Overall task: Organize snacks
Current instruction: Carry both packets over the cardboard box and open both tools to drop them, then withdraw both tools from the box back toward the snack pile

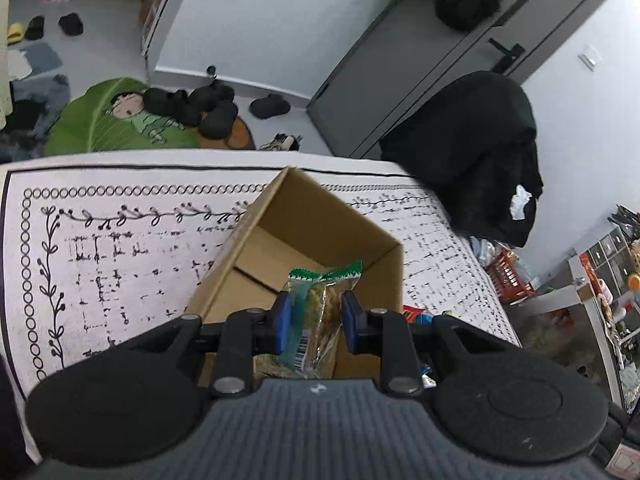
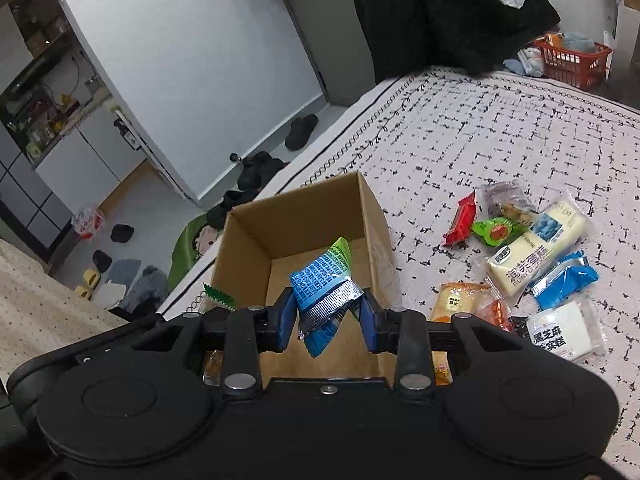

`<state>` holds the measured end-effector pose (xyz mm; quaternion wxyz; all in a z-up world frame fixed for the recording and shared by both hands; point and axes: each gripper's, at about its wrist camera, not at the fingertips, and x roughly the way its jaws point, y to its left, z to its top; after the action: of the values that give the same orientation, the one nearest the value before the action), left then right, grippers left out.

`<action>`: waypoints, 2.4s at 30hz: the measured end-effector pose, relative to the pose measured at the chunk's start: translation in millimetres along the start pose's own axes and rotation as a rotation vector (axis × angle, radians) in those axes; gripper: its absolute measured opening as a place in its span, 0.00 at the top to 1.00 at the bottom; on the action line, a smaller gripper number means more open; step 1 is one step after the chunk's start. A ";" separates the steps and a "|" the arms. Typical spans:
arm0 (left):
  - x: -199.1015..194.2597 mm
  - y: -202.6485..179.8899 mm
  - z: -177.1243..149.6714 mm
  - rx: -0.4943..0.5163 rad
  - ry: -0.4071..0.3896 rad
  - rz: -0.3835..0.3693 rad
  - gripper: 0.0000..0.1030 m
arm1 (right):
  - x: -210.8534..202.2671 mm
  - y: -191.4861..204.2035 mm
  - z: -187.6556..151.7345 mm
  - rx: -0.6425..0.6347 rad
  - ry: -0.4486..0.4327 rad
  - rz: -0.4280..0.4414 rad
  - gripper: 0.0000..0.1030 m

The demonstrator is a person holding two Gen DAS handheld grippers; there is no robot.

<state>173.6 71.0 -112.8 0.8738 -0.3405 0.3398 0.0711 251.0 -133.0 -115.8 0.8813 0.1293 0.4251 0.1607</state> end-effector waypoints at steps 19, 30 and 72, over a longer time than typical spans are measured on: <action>-1.5 14.3 8.0 -0.047 0.008 0.041 0.66 | 14.4 16.9 -2.6 0.012 0.067 -0.018 0.49; -10.0 10.3 11.9 -0.039 0.002 0.113 0.27 | -28.3 -16.4 4.7 0.058 0.006 -0.077 0.35; -28.8 -102.7 -87.6 0.323 0.099 0.120 0.00 | -114.5 -180.9 -30.7 0.196 -0.035 -0.061 0.04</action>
<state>140.5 -60.1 -85.2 0.8935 -0.1777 0.4092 0.0509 190.8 -340.8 -119.3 0.8762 0.2045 0.4272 0.0891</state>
